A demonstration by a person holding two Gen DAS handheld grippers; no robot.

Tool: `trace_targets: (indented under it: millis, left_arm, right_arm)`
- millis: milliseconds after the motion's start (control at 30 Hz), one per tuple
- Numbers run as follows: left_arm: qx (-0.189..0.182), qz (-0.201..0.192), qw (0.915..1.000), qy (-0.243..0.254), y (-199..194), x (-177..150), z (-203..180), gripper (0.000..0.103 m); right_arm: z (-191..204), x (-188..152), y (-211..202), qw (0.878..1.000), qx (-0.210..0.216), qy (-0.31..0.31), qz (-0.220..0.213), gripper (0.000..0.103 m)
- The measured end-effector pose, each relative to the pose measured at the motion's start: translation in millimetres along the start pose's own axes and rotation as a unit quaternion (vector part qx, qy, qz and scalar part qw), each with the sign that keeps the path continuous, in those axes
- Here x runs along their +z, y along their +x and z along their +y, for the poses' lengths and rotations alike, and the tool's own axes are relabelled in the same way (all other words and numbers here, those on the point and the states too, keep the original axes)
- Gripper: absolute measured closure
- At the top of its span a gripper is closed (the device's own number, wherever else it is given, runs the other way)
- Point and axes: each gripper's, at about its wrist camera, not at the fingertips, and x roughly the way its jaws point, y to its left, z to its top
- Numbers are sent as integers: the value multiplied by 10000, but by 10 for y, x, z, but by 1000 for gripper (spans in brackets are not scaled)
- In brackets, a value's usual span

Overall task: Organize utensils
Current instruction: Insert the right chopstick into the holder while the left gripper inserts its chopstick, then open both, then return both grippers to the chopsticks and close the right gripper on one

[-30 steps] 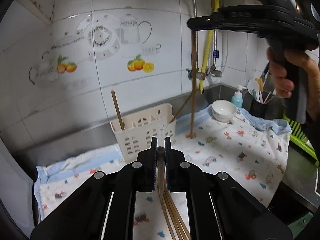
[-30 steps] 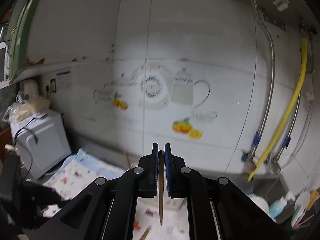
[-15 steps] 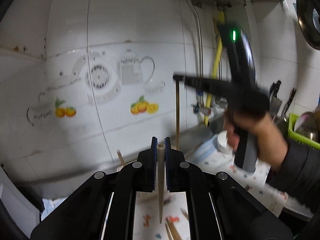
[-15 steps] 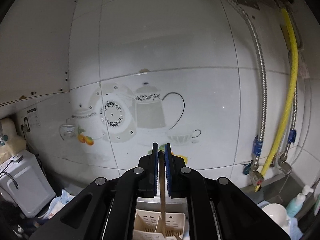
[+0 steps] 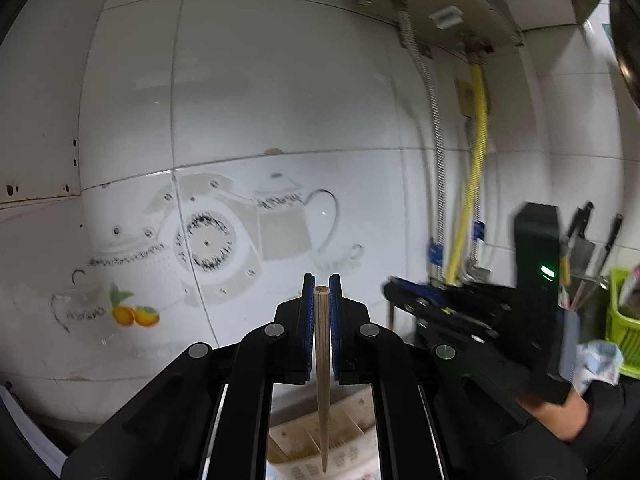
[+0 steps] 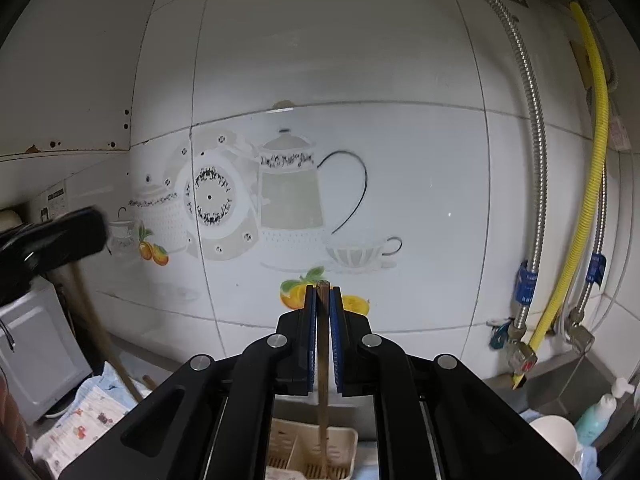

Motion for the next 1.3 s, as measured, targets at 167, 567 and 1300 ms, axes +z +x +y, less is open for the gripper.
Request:
trace_targets:
  millis: [167,567,1300]
  left_arm:
    - [195,-113,9995,-200,179,-41,134,97]
    - [465,39,9979,-453,508,-327,318,97]
    - [206,659,9937,-888,-157,-662,381,93]
  right_arm:
    - [-50,-37,82,9999,35,94,8,97]
    - [-17,-248,197,9995,163,-36,286,96]
    - [145,-653,-902,9971,209,-143,715,62]
